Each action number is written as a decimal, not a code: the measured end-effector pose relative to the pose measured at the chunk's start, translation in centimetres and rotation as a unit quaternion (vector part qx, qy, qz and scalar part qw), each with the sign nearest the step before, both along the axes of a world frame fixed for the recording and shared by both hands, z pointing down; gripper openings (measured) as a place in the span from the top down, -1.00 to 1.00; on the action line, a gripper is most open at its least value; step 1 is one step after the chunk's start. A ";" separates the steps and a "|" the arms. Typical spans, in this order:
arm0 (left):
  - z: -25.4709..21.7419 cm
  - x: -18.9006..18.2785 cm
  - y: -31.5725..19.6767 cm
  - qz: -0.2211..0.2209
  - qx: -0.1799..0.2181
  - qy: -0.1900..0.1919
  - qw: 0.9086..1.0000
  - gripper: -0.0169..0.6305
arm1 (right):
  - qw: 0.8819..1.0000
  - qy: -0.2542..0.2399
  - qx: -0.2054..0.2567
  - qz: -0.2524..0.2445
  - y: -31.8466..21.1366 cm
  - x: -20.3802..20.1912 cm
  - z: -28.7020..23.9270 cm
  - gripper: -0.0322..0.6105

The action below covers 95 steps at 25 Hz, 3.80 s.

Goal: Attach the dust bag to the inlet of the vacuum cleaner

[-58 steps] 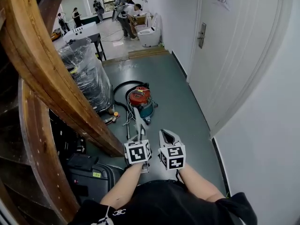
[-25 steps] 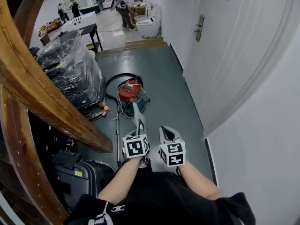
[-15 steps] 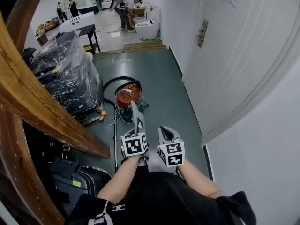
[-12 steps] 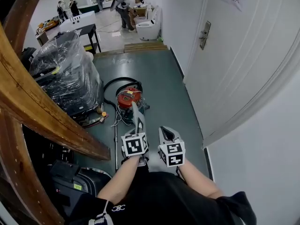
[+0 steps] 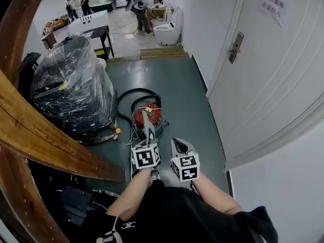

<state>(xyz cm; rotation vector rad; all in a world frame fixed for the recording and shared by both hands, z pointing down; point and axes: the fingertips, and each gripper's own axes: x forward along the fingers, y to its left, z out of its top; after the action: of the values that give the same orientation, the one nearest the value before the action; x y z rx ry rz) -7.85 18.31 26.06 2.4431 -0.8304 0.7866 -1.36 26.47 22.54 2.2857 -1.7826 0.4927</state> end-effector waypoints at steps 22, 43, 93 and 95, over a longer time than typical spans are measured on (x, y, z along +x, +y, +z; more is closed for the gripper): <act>1.6 1.9 -16.8 -0.061 -0.039 0.011 0.997 0.87 | 0.998 0.004 -0.046 -0.035 -16.6 3.5 1.4 0.90; 4.6 0.3 -23.7 -0.200 -0.056 -0.023 0.978 0.87 | 0.988 -0.016 -0.058 -0.141 -26.2 7.3 3.6 0.90; 52.0 1.4 -21.8 -0.440 -0.187 -0.077 0.875 0.87 | 0.854 0.093 -0.327 -0.395 -42.8 15.7 51.6 0.39; 52.2 1.7 -21.7 -0.435 -0.192 -0.079 0.876 0.87 | 0.850 0.089 -0.342 -0.389 -42.7 15.8 51.8 0.40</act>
<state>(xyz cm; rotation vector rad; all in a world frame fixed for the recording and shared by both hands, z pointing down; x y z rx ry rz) -6.20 -3.38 78.29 1.4221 -1.4994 0.6896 14.43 -16.20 74.30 0.9890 -1.8342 0.5895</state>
